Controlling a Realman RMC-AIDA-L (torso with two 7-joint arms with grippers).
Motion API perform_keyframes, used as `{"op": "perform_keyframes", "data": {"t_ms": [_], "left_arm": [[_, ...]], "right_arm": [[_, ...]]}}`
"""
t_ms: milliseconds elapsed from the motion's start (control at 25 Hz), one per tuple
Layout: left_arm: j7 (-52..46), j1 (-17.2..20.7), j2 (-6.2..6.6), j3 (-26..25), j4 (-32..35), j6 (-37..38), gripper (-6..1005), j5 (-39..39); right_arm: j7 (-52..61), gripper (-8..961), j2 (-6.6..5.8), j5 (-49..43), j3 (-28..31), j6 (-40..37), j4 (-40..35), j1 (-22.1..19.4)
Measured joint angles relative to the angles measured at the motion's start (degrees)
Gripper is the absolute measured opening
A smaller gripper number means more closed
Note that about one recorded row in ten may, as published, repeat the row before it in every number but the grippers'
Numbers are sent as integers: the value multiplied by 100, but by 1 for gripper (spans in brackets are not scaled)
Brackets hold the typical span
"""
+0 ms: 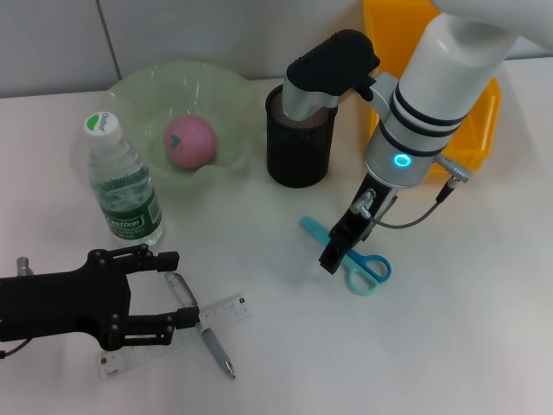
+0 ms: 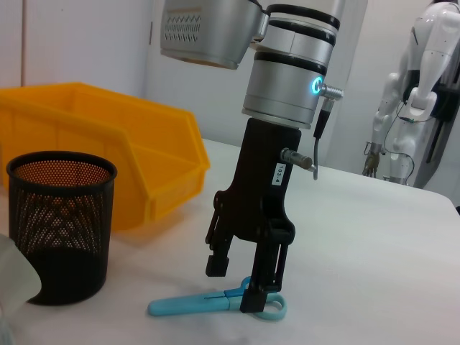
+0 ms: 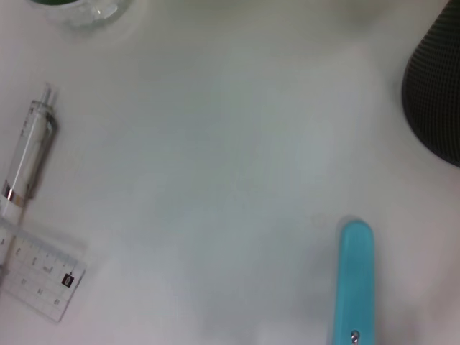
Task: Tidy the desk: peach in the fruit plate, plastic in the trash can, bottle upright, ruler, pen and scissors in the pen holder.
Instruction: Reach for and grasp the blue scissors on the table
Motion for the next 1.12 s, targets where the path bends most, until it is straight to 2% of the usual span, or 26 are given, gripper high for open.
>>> {"op": "perform_keyframes", "data": {"t_ms": [320, 560, 920, 1120], "left_arm": [[0, 0, 0, 0, 0, 0, 828, -2], [-3, 0, 0, 0, 0, 3, 829, -26], [-63, -3, 0, 0, 2, 5, 828, -43], [-76, -24, 0, -14, 10, 2, 829, -45]], "right_arm": [[19, 765, -2, 73, -29, 7, 1, -34], [100, 760, -2, 76, -265, 85, 29, -41], [136, 628, -2, 215, -537, 88, 1, -53], [114, 436, -2, 230, -563, 88, 2, -63]]}}
